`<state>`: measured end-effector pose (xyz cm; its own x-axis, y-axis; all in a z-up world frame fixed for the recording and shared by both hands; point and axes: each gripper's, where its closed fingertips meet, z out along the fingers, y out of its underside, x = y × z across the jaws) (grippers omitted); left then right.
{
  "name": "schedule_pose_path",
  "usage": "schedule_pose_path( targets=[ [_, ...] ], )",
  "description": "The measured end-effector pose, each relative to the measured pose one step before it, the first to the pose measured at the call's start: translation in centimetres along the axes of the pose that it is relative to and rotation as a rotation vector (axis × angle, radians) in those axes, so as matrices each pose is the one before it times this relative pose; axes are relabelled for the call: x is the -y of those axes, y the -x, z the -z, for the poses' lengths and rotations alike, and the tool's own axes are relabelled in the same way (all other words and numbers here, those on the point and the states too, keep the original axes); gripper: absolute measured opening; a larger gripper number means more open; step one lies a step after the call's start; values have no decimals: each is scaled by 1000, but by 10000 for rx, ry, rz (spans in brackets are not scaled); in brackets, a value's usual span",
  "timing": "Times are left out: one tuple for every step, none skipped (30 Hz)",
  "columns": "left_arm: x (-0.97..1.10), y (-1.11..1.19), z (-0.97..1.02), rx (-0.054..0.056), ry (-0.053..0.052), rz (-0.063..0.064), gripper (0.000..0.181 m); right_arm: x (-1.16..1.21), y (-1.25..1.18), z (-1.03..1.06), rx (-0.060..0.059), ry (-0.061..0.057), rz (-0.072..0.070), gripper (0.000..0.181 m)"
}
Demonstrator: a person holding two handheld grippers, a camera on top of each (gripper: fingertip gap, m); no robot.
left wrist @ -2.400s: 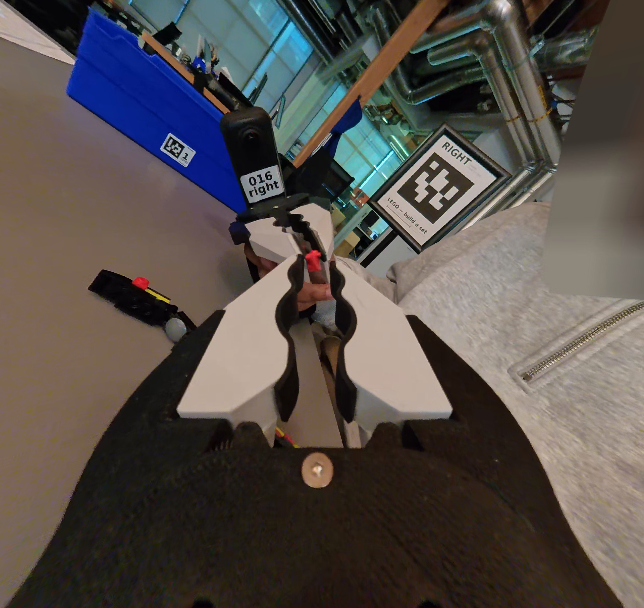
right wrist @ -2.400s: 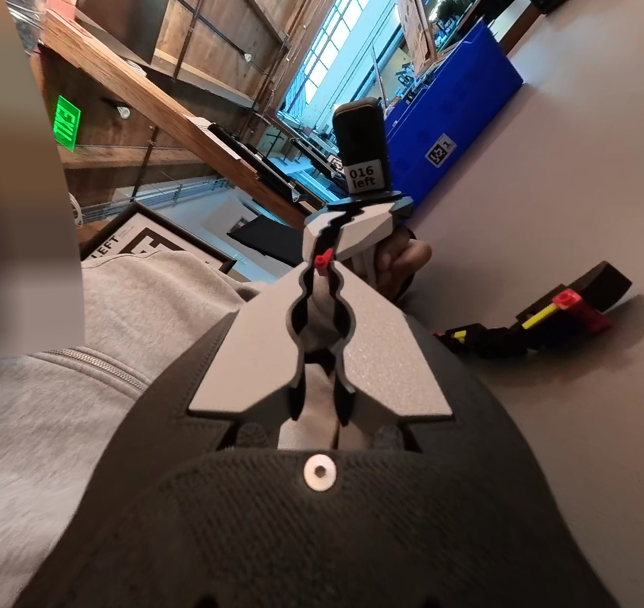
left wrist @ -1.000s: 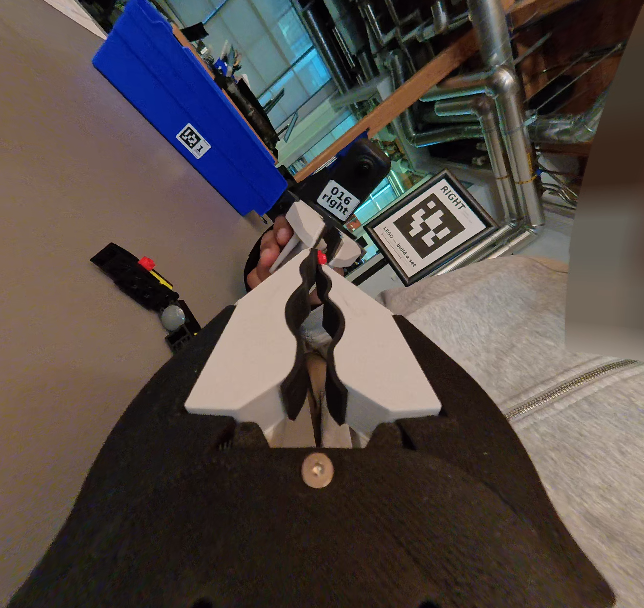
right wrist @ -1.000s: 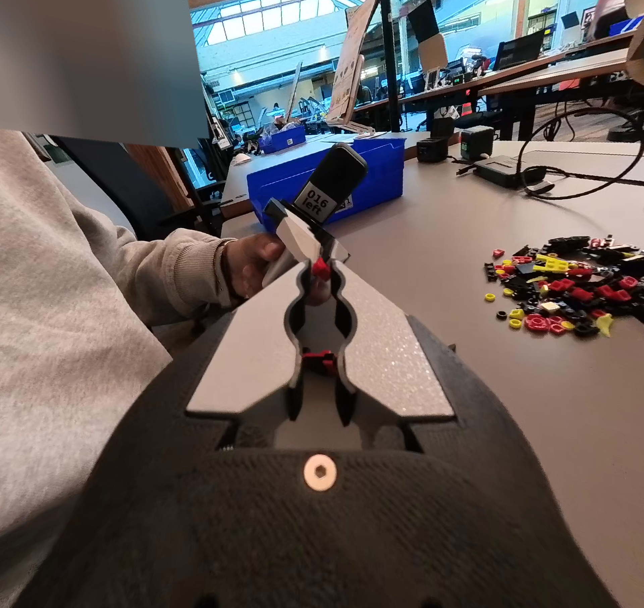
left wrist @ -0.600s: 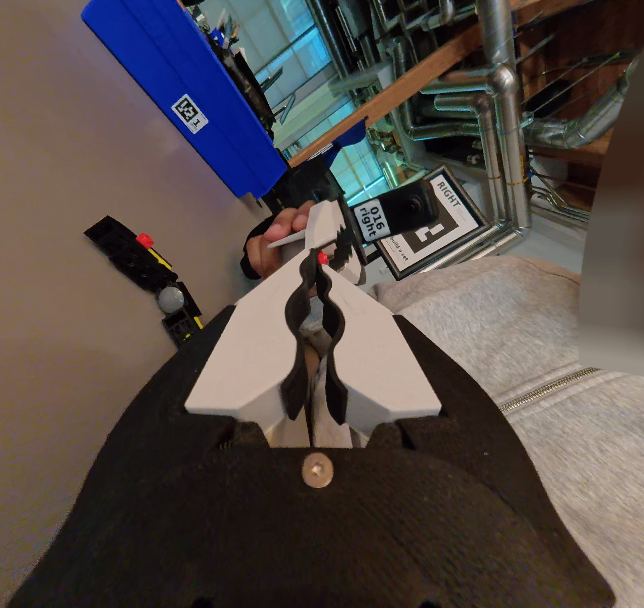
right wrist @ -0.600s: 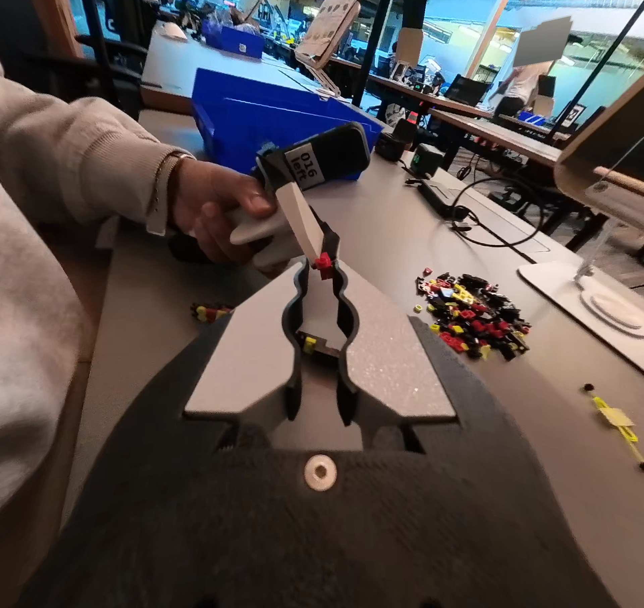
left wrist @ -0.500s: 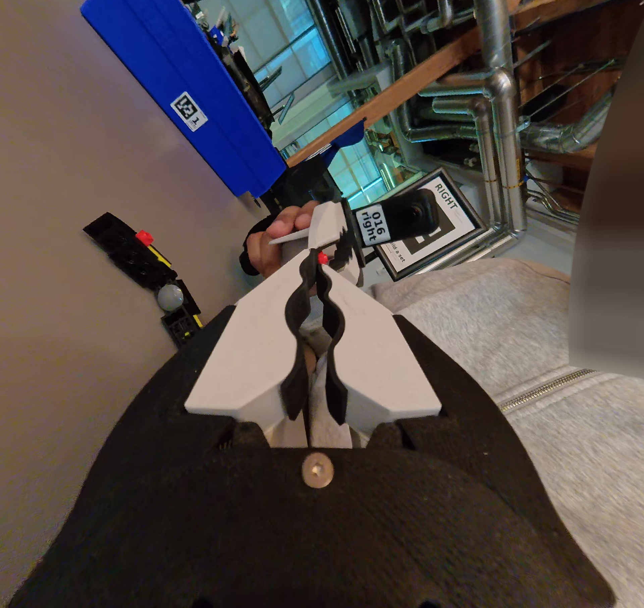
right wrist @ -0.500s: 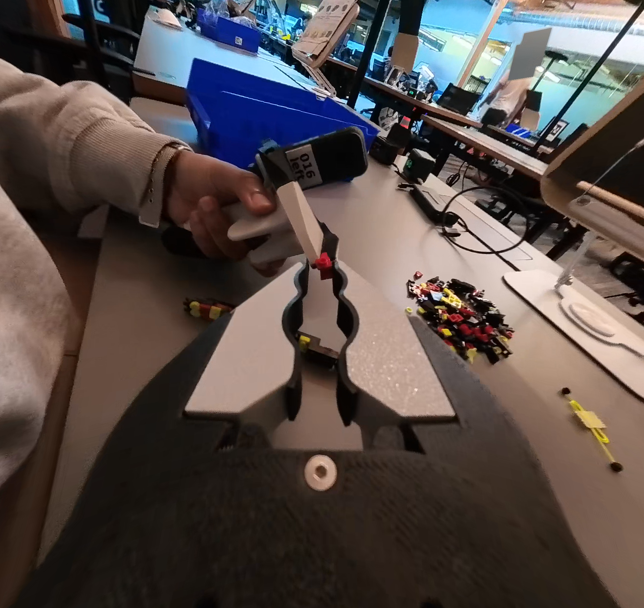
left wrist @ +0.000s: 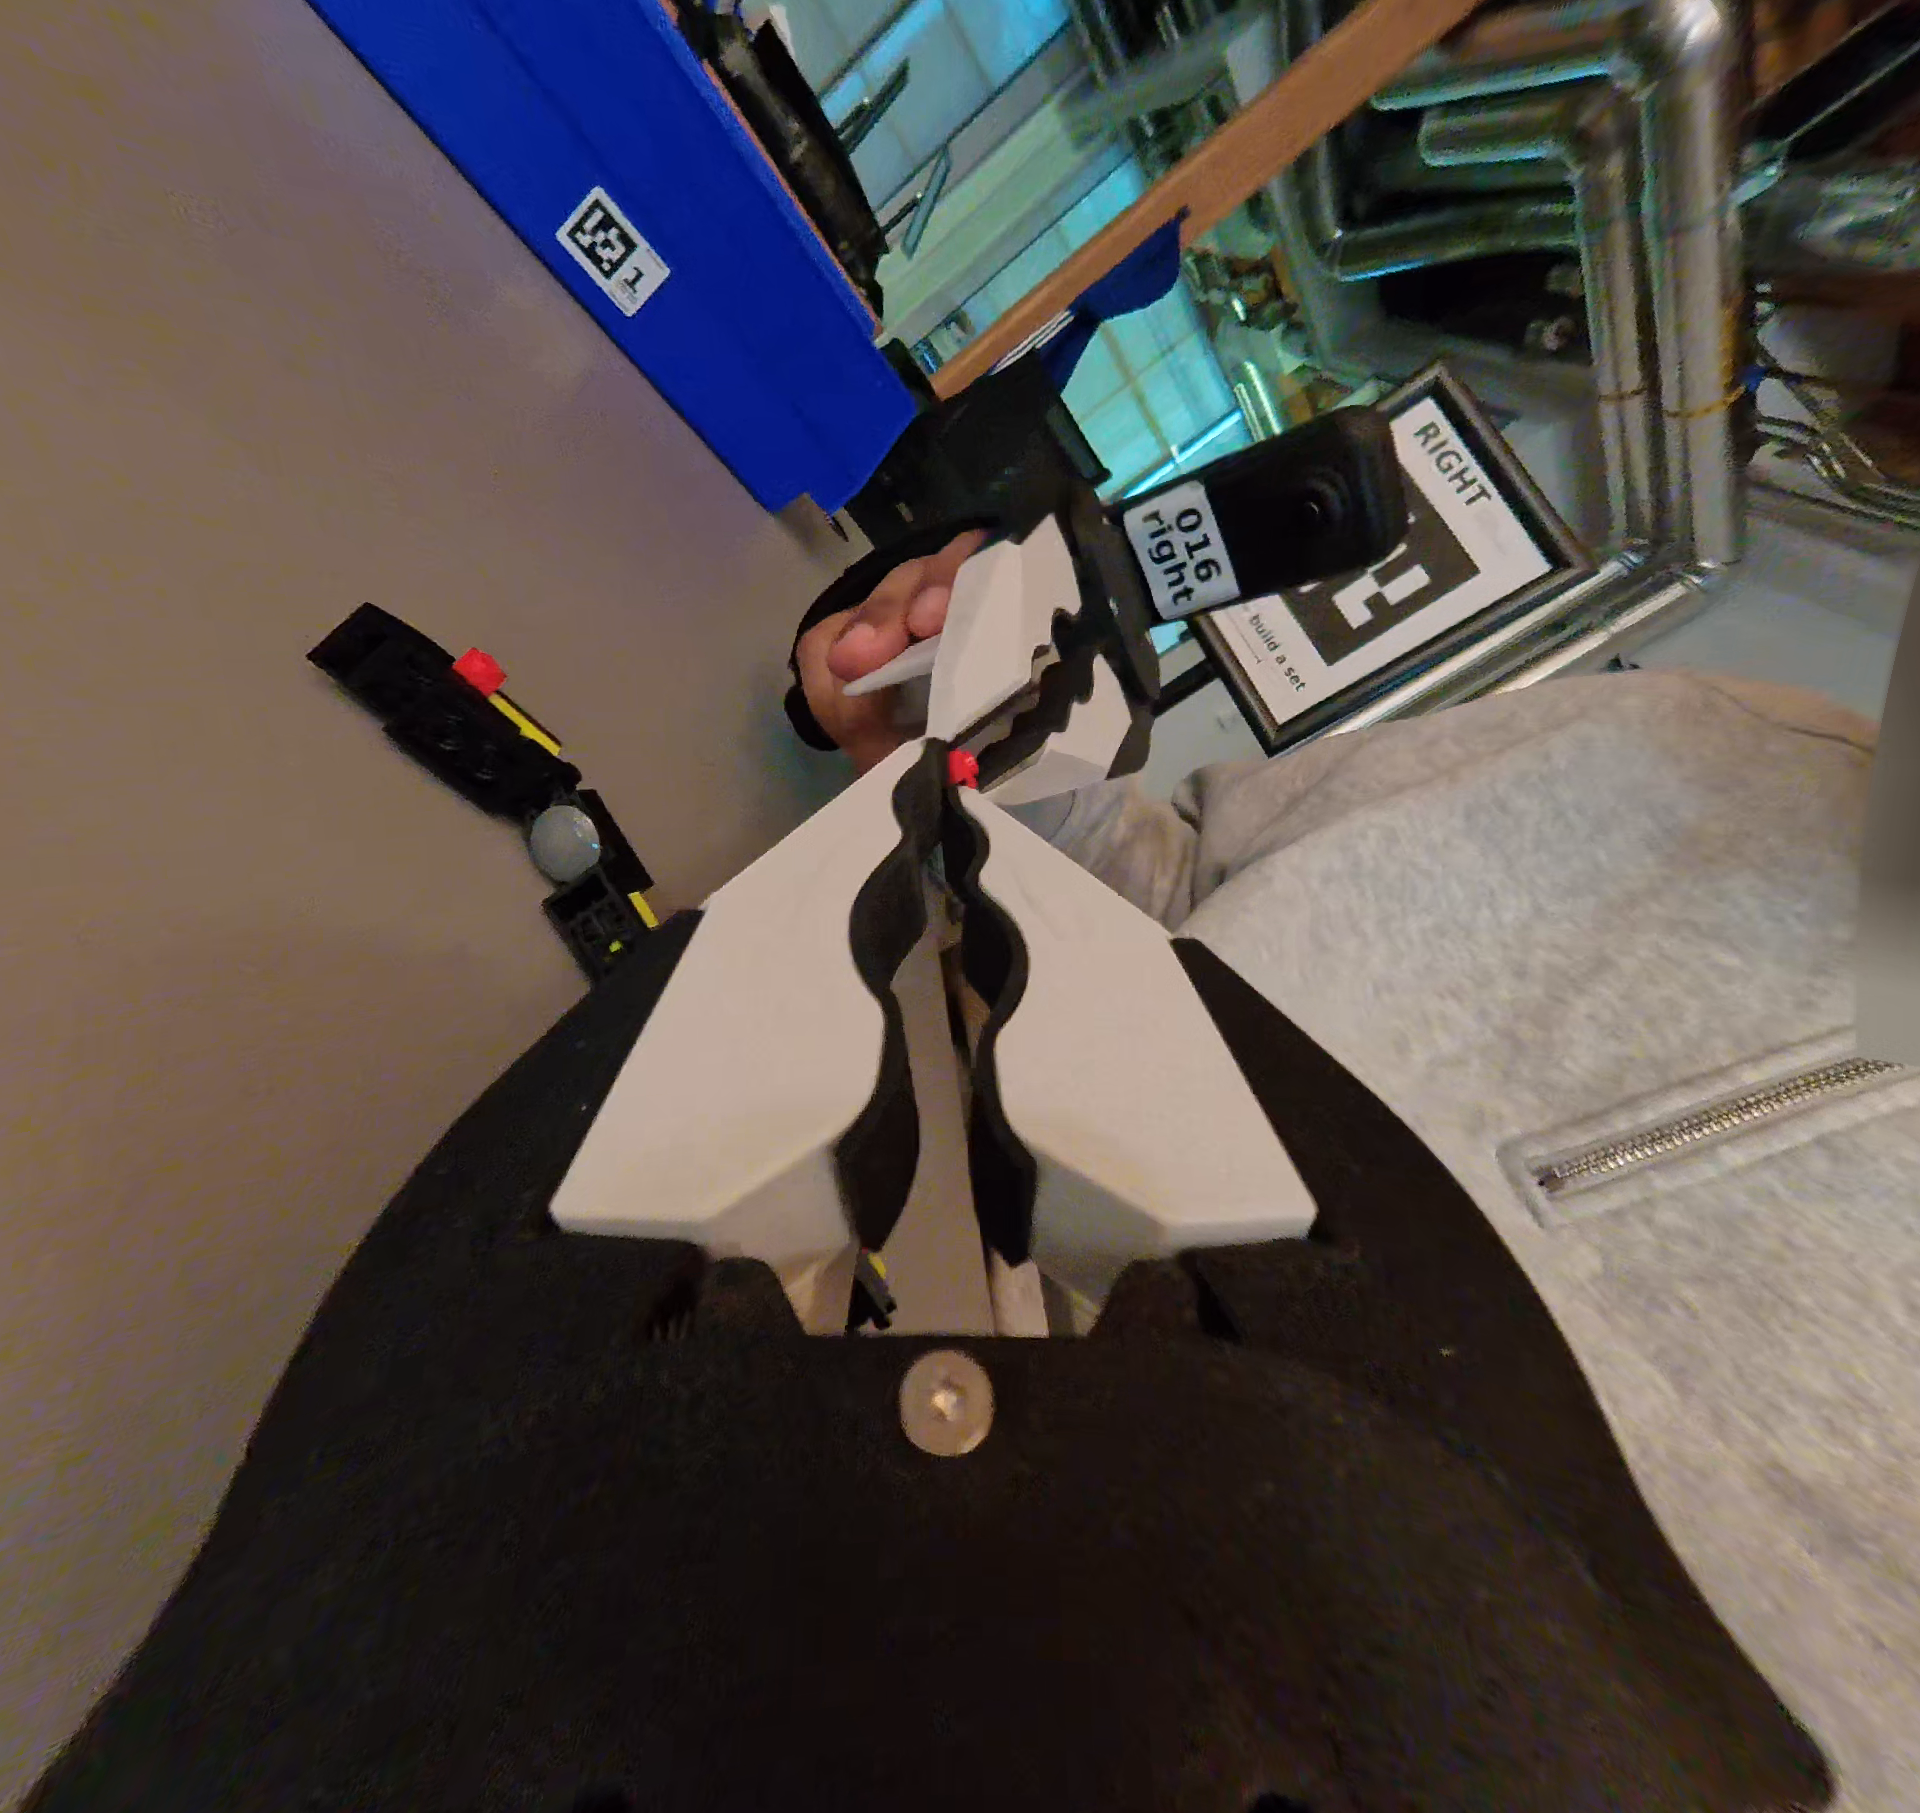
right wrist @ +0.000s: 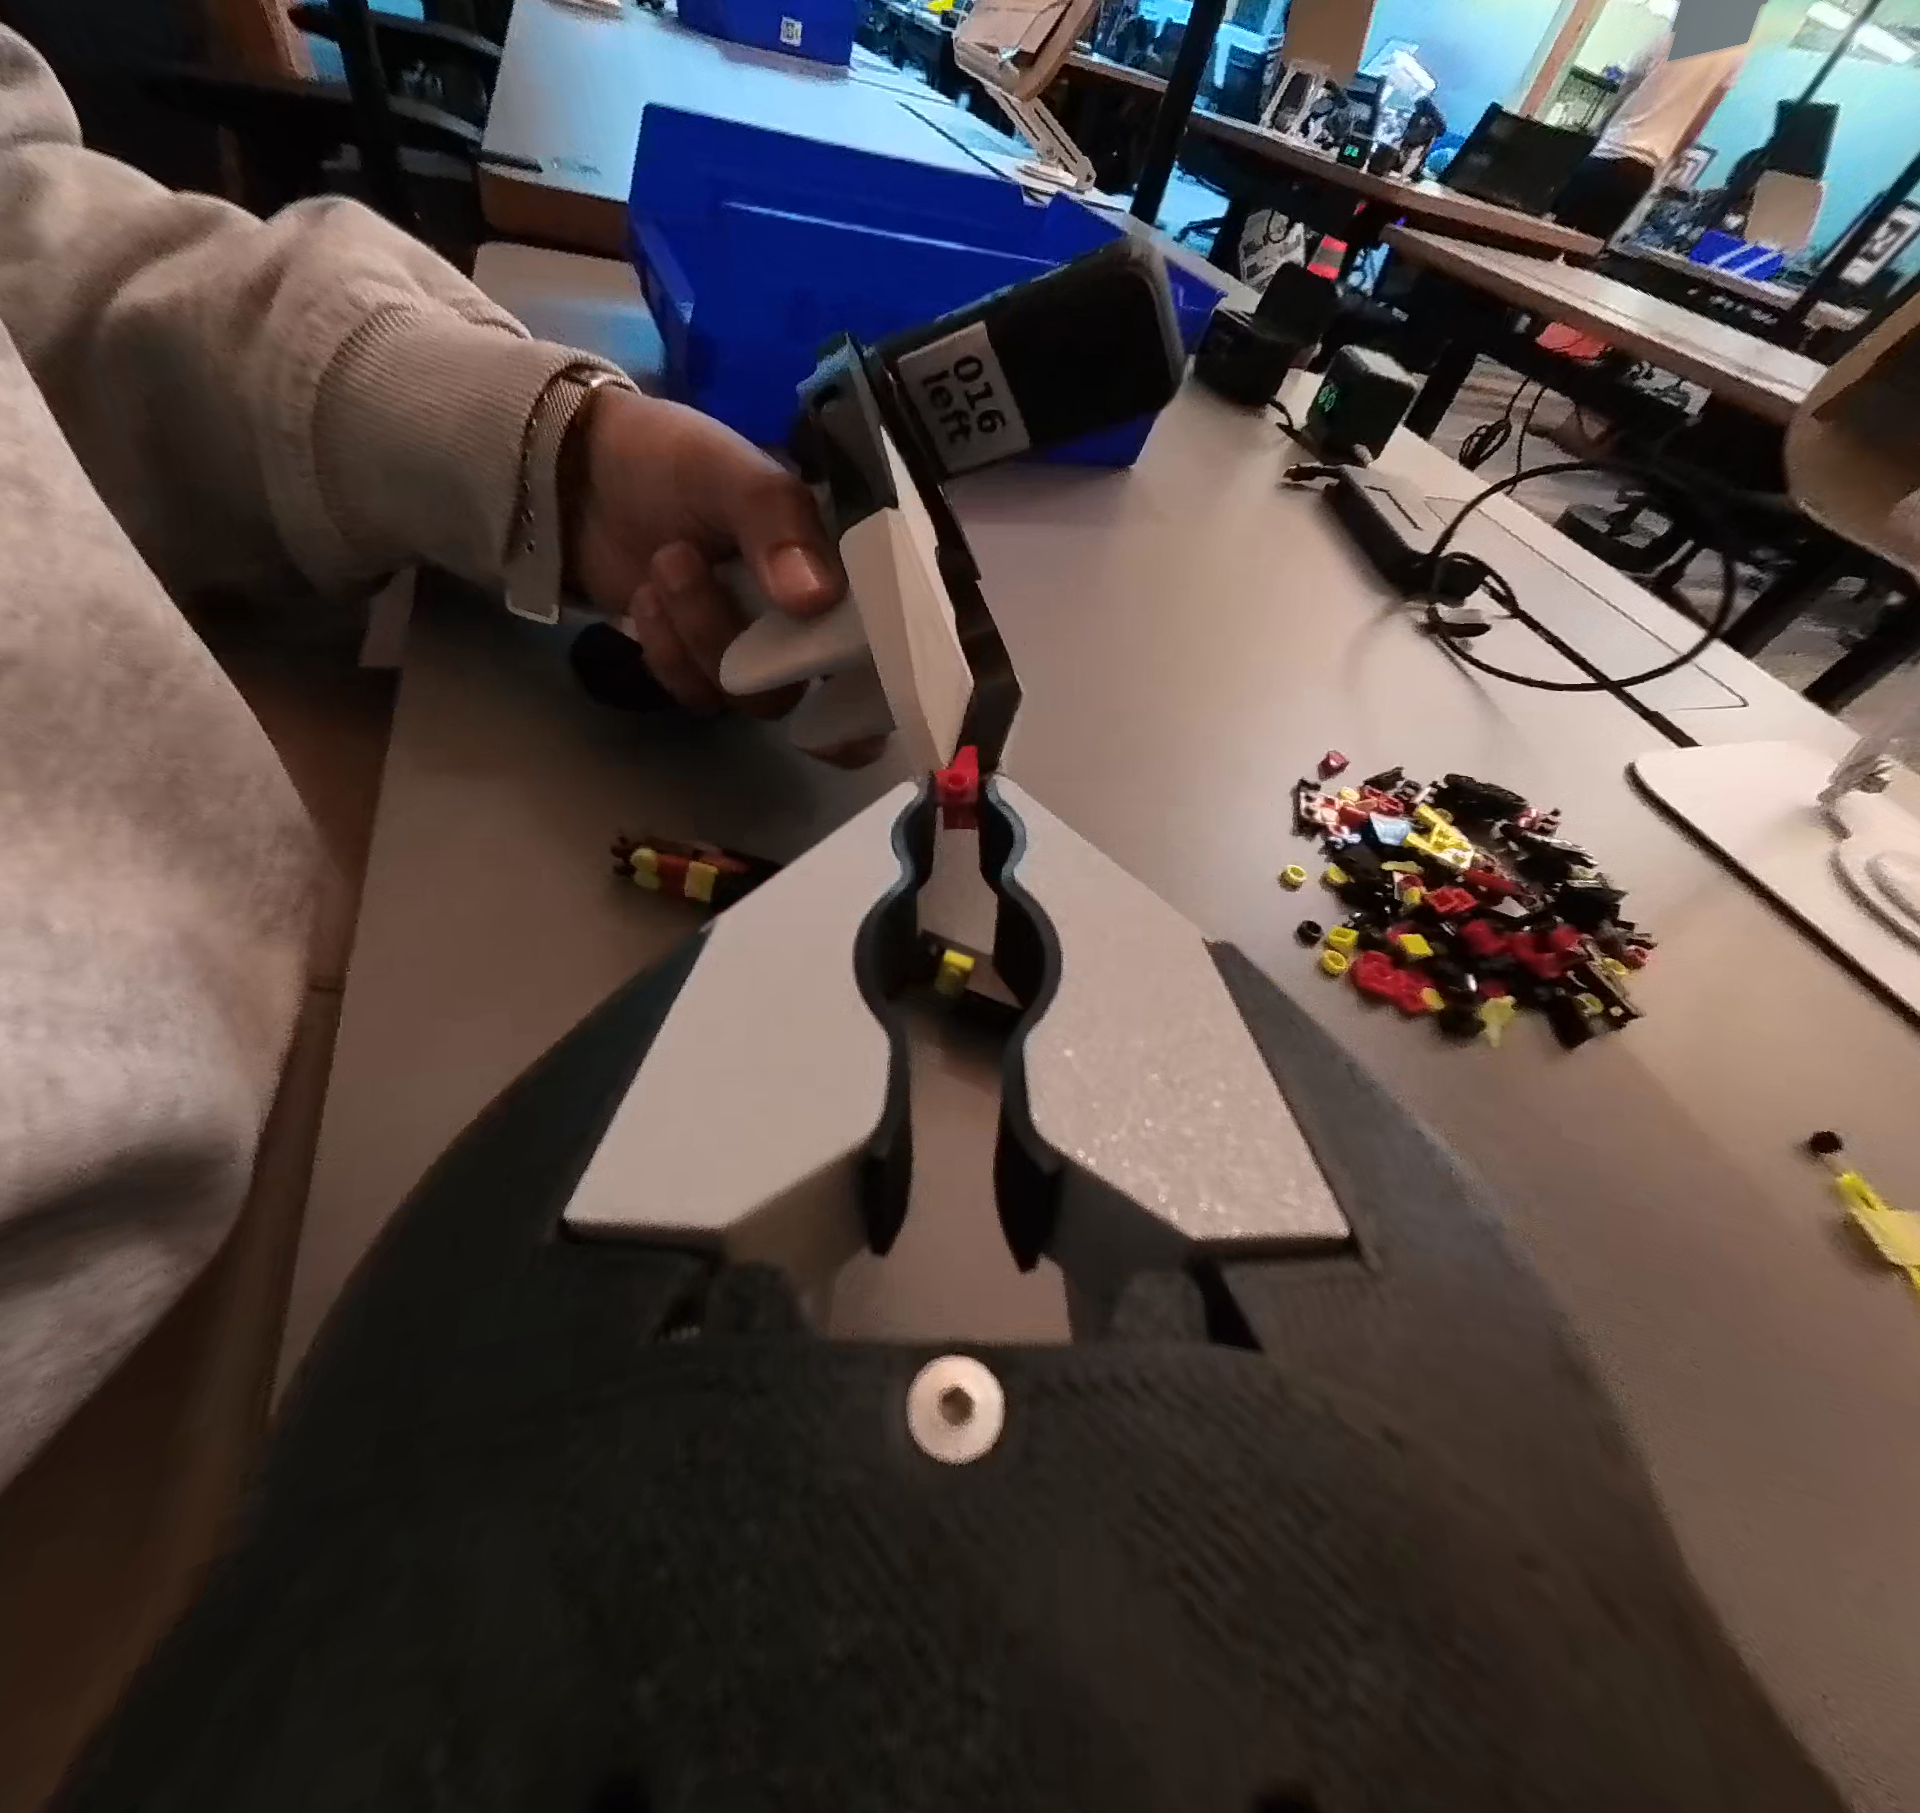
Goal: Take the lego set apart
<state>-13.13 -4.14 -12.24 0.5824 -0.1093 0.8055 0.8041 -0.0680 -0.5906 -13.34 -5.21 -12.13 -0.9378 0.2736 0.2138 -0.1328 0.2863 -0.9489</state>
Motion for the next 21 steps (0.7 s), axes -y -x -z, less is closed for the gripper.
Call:
schedule_pose_path(
  targets=[
    [58, -86, 24, -31, -30, -31, 0, 114, -27, 3, -17, -25, -67, 5],
    [46, 52, 17, 95, -10, -123, 0, 22, -79, -27, -28, 24, -129, 5],
    [61, 20, 27, 138, -5, -239, 0, 57, -80, -26, 40, -23, -337, 5],
    [91, -111, 14, 98, 8, -264, 0, 154, -77, 28, 136, -103, -517, 5],
    [105, -139, -5, 103, 21, -260, 0, 144, -227, 56, 93, -109, -605, 5],
    [48, 110, -4, 289, 42, -313, 0, 137, -232, 78, 99, -101, -543, 5],
    [-36, 60, -22, 261, 102, -376, 0, 193, -145, 101, 112, -142, -454, 5],
    [-8, -93, 31, 117, 100, -265, 0, 333, -299, 127, -48, -241, -371, 6],
    [-668, -725, -156, -345, 487, -318, 0, 516, -883, 285, -396, -326, -415, 5],
    [-739, -827, -511, -301, 470, -237, 0, 225, -727, 314, -148, -128, -407, 5],
    [-79, -82, -488, 273, -27, -293, 0, -83, -360, 287, 128, 7, -353, 5],
    [499, 385, -145, 464, -380, -57, 0, -52, -288, 231, 37, -33, -198, 5],
    [500, 165, 103, 119, -320, 117, 0, 30, -82, 100, 7, -40, -69, 5],
    [399, 175, 282, -4, -219, 119, 0, 42, 132, -40, 47, -21, -29, 5],
    [245, 320, 383, 19, -136, 100, 0, -9, 109, -106, 13, -16, 0, 5],
    [110, 450, 414, 64, -44, 153, 0, -168, -89, -109, -80, 51, 34, 5],
    [227, 376, 376, 49, -123, 164, 0, -359, -350, -51, -174, 150, 52, 5],
    [368, 276, 336, 48, -210, 145, 0, -365, -487, 25, -201, 143, 35, 5],
    [377, 256, 345, 88, -182, 96, 0, -203, -481, 124, -155, 44, -16, 5],
    [352, 289, 385, 127, -150, 20, 0, -77, -418, 146, -95, -30, -94, 5],
    [321, 456, 446, 225, -132, -12, 0, 5, -337, 149, -50, -72, -153, 5]
  ],
)
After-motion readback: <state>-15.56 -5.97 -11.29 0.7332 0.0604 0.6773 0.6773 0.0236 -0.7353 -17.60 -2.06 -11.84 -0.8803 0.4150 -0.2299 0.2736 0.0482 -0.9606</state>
